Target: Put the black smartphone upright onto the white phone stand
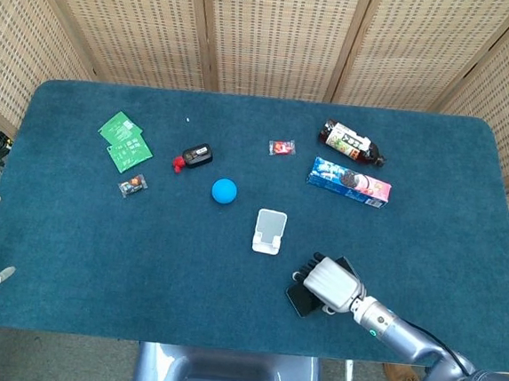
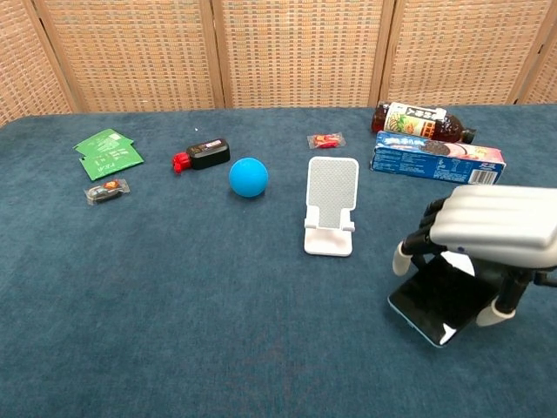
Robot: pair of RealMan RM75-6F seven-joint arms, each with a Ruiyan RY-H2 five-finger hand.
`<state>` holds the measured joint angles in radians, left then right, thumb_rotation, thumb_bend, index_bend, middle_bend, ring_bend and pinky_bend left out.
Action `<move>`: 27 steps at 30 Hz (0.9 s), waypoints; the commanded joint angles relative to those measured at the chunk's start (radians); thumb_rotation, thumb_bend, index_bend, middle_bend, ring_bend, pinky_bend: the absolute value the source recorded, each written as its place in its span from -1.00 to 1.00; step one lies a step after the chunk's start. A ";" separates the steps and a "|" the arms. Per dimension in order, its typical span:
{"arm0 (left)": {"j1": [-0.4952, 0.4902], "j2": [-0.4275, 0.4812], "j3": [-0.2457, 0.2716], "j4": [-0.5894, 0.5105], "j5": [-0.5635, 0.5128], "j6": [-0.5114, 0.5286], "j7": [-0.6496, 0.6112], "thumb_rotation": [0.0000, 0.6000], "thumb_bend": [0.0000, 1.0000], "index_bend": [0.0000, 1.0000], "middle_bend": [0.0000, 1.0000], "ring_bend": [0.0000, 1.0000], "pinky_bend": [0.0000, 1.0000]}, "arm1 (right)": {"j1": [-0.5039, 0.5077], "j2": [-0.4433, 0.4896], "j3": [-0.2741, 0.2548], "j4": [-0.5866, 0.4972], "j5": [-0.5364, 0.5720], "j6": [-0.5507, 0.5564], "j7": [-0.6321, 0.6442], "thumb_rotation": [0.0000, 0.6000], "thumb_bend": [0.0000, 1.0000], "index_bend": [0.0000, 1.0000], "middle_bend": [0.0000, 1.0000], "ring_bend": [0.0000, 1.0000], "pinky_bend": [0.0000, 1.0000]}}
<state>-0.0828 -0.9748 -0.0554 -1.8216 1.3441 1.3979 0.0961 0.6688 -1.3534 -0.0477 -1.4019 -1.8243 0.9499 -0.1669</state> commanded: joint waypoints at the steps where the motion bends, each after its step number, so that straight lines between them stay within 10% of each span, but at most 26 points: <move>1: -0.001 0.001 0.000 0.000 -0.001 -0.001 -0.002 1.00 -1.00 -1.00 -1.00 -1.00 -1.00 | -0.003 0.055 0.018 -0.050 -0.014 0.050 -0.039 1.00 -0.58 0.01 0.12 -0.11 -0.29; 16: -0.026 0.005 -0.013 0.015 -0.050 -0.053 -0.023 1.00 -1.00 -1.00 -1.00 -1.00 -1.00 | 0.120 0.186 0.220 -0.162 0.012 0.025 -0.443 1.00 -0.58 0.00 0.08 -0.11 -0.29; 27: -0.051 0.002 -0.026 0.030 -0.104 -0.100 -0.023 1.00 -1.00 -1.00 -1.00 -1.00 -1.00 | 0.240 0.090 0.221 -0.063 -0.049 -0.070 -0.594 1.00 -0.58 -0.01 0.09 -0.09 -0.29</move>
<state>-0.1312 -0.9719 -0.0801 -1.7935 1.2442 1.3017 0.0732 0.8953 -1.2470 0.1778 -1.4842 -1.8587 0.8925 -0.7461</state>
